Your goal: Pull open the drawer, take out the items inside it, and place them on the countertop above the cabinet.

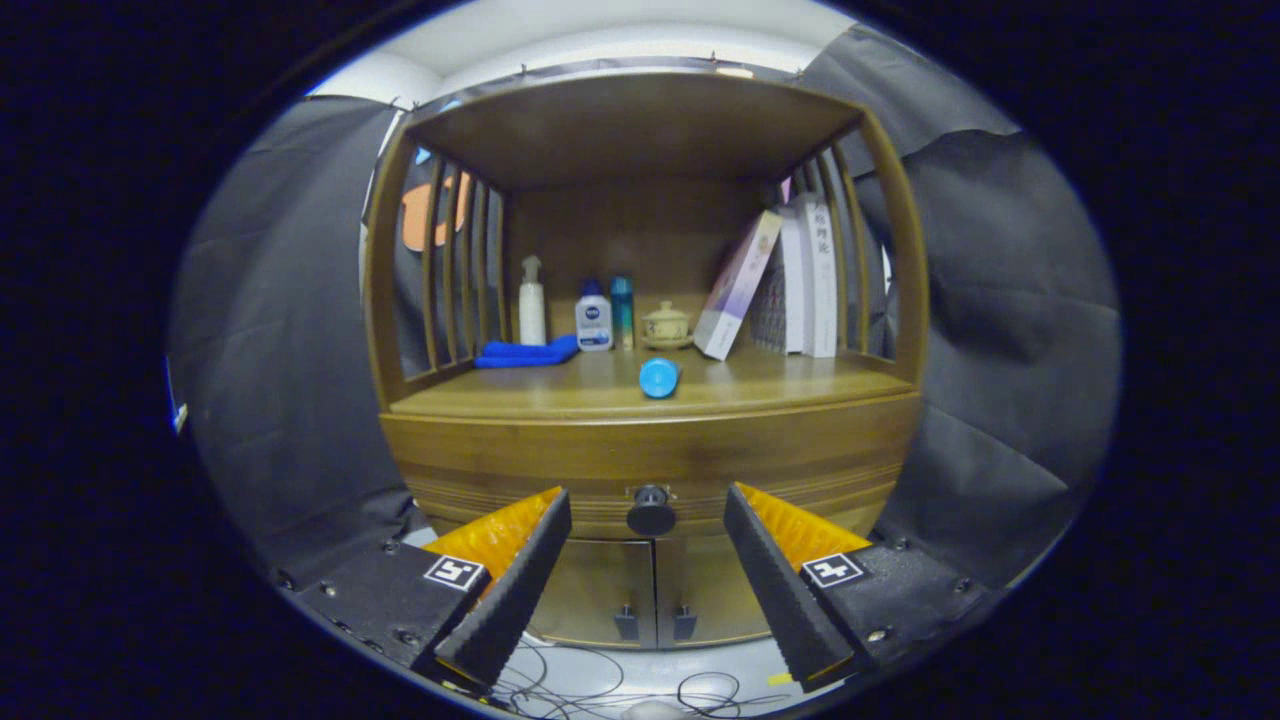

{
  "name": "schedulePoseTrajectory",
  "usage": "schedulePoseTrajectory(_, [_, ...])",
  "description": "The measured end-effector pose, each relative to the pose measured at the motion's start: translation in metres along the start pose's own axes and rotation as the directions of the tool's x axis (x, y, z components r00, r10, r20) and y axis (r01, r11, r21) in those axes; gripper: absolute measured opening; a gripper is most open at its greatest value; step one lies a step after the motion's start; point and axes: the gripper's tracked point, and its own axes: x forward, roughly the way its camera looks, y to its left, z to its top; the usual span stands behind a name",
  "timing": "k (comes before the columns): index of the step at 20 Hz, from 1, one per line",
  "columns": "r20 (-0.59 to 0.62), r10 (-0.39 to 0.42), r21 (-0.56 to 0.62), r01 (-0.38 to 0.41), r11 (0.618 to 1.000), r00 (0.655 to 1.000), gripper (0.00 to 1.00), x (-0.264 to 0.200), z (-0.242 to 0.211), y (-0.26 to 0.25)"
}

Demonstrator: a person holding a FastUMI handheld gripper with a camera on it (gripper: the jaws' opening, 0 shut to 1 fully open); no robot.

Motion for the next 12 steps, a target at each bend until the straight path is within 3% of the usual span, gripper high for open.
schedulePoseTrajectory(7, [0.093, 0.01, -0.022, -0.008, 1.0, 0.996, 1.0, -0.093, 0.036, 0.014])
schedulePoseTrajectory(12, [0.113, 0.0, -0.015, 0.001, 1.0, 0.994, 1.0, -0.111, 0.045, 0.011])
